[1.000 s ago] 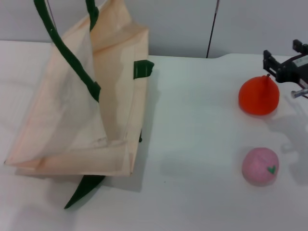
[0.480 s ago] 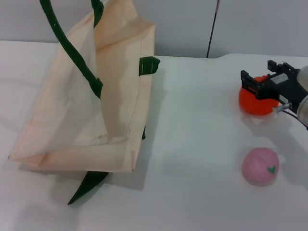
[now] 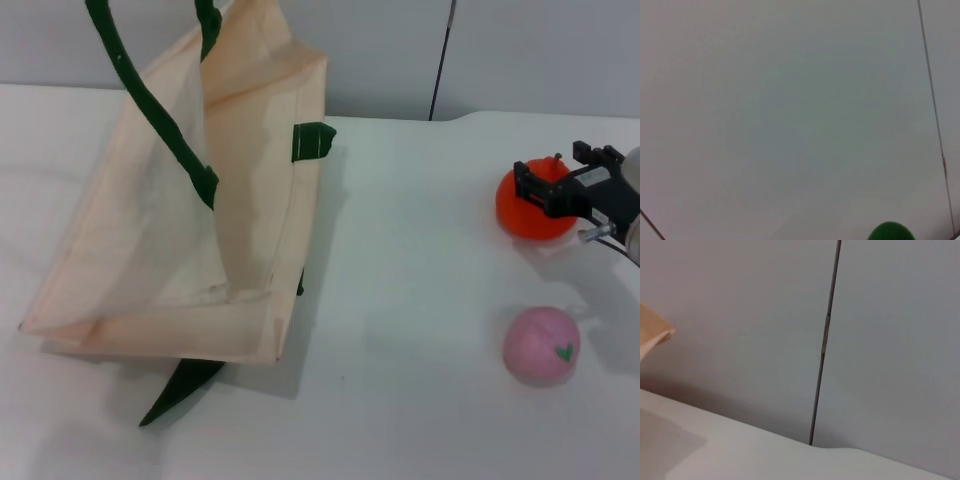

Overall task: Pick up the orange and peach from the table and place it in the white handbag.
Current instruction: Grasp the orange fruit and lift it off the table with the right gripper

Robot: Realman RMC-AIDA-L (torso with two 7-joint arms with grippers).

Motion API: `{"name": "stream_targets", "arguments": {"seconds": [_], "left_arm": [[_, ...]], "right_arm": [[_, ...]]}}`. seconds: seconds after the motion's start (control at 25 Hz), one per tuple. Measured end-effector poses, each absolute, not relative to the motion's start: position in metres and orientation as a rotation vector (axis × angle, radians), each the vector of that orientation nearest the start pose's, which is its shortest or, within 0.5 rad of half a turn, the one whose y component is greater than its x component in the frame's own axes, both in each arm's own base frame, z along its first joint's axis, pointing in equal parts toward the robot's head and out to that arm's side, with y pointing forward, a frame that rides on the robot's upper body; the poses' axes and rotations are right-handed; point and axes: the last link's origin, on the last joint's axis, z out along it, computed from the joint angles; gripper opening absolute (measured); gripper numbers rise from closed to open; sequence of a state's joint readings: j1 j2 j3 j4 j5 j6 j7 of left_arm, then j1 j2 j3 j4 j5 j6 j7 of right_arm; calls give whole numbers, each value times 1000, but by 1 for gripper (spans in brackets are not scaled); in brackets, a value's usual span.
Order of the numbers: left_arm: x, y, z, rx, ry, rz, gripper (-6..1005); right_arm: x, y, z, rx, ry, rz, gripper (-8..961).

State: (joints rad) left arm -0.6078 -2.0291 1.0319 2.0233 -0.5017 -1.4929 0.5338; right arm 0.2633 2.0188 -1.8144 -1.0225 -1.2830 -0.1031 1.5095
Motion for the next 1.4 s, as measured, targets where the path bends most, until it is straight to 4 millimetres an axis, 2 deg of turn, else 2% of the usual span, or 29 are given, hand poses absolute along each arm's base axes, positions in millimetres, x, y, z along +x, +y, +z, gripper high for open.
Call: {"name": "stream_targets", "arguments": {"seconds": [0.56, 1.12, 1.4], "left_arm": [[-79, 366, 179, -2049, -460, -103, 123], [-78, 366, 180, -2044, -456, -103, 123], [-79, 366, 180, -2043, -455, -100, 122]], "right_arm": [[278, 391, -43, -2013, 711, 189, 816], [286, 392, -44, -1985, 723, 143, 814], [287, 392, -50, -2021, 718, 123, 771]]}}
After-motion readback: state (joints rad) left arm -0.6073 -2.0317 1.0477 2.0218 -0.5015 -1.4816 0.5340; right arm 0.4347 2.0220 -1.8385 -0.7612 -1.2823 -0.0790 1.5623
